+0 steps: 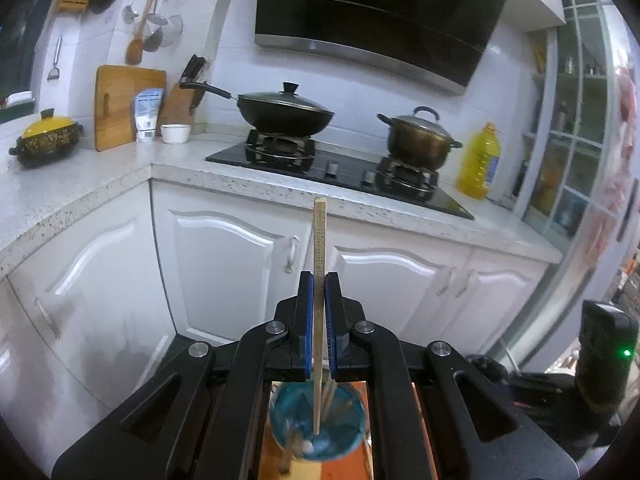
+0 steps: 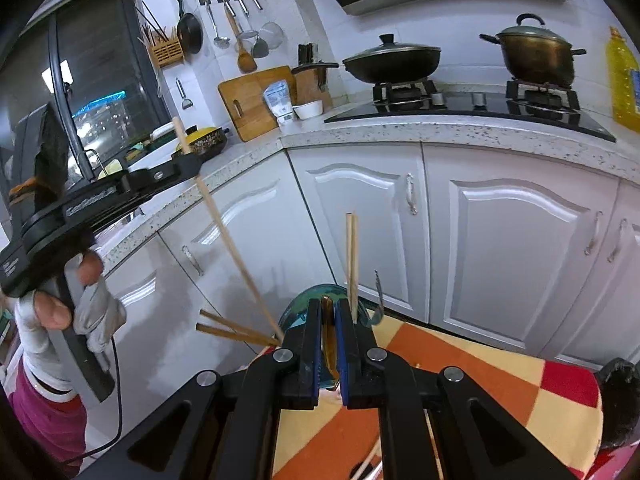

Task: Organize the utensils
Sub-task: 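Insert the chopstick into the cup with the left tool while the right tool inserts the fork, then open both tools and withdraw them from the cup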

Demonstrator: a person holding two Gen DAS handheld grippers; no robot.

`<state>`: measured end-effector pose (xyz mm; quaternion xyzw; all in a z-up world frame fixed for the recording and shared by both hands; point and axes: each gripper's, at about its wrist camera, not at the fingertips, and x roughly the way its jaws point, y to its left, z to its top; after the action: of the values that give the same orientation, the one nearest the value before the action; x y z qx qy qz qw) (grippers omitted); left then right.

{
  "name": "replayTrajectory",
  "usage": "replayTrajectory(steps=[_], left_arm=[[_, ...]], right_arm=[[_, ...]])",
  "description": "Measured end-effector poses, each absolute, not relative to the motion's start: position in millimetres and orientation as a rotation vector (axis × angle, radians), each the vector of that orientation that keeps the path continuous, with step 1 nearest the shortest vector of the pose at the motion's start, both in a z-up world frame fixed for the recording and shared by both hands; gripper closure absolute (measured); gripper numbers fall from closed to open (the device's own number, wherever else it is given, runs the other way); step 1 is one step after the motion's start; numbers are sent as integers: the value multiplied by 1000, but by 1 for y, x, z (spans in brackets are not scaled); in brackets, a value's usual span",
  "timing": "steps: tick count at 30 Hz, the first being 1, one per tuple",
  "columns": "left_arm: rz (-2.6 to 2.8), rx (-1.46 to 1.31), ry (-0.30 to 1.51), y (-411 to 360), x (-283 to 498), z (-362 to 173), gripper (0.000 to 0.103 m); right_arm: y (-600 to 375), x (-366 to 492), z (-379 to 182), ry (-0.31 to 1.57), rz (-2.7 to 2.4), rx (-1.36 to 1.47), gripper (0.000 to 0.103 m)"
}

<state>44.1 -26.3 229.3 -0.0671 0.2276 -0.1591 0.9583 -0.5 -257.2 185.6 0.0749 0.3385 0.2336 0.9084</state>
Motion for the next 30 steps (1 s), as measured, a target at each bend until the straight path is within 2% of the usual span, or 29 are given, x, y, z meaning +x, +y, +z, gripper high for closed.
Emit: replayTrajectory(steps=[14,30], left_arm=[[-351,-102,586,-16,104,171,99],[-434,-87,778,-19,105,108,99]], right_arm=[[-234,34,124,838,519,169,97],[-234,44,74,965,501,208,97]])
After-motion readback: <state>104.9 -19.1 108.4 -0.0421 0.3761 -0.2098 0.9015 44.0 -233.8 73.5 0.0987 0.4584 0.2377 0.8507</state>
